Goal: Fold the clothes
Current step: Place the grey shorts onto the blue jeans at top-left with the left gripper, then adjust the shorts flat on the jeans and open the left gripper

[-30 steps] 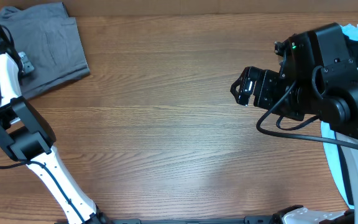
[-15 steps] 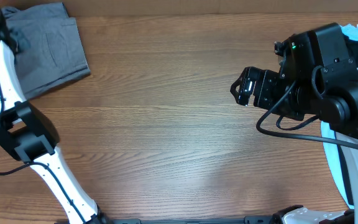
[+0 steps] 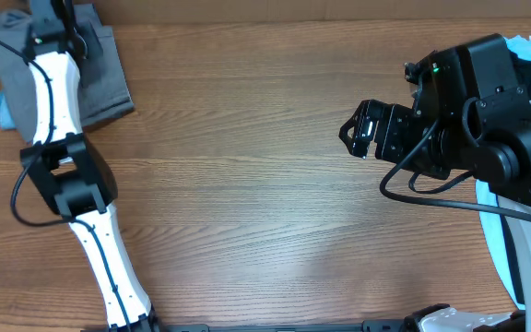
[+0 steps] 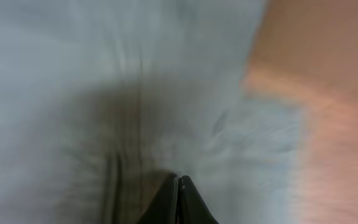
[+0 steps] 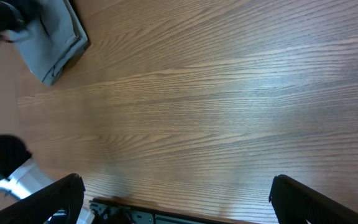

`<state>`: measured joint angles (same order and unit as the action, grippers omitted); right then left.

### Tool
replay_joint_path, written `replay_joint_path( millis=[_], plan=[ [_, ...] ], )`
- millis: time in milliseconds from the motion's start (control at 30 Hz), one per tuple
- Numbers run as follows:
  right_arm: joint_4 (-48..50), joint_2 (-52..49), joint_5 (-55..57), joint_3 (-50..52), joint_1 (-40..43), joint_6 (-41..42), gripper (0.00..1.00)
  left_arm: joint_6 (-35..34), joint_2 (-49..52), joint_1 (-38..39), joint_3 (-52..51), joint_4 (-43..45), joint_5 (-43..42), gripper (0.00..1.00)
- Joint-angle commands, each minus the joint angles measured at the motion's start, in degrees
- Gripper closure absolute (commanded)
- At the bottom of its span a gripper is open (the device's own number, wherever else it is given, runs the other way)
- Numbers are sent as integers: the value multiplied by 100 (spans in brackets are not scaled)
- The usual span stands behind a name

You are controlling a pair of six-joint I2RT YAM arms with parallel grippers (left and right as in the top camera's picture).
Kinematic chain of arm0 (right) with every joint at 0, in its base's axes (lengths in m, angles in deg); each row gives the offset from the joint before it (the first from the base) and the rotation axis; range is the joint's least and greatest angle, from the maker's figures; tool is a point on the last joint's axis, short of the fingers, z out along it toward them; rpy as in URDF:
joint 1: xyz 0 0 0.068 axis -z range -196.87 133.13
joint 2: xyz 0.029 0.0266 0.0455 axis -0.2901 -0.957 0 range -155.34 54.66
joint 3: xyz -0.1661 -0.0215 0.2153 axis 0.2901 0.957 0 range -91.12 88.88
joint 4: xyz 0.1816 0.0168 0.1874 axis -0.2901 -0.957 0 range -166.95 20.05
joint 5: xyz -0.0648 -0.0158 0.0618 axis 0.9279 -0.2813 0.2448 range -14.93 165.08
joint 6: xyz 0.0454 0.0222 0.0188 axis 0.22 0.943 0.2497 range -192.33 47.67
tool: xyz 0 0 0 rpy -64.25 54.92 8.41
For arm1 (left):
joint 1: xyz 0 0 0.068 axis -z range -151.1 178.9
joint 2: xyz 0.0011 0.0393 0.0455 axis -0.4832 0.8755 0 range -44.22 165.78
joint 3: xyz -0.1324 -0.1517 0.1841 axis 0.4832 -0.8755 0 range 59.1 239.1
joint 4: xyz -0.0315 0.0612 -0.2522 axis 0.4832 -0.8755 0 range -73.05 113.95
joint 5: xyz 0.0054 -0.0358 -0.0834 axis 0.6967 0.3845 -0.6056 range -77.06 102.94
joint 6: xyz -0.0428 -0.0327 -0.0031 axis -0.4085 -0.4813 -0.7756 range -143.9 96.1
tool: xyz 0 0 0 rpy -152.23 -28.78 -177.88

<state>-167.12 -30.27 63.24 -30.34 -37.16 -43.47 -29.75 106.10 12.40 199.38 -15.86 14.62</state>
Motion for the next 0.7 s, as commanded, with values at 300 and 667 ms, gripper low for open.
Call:
replay_joint_path(
  millis=[300, 667],
  plan=[
    [11, 0, -42, 2, -28, -37, 0, 328, -398, -79, 175, -326, 584, 96],
    [11, 0, -48, 2, -28, -35, 0, 330, -1202, -348, 175, 538, 625, 96]
  ],
)
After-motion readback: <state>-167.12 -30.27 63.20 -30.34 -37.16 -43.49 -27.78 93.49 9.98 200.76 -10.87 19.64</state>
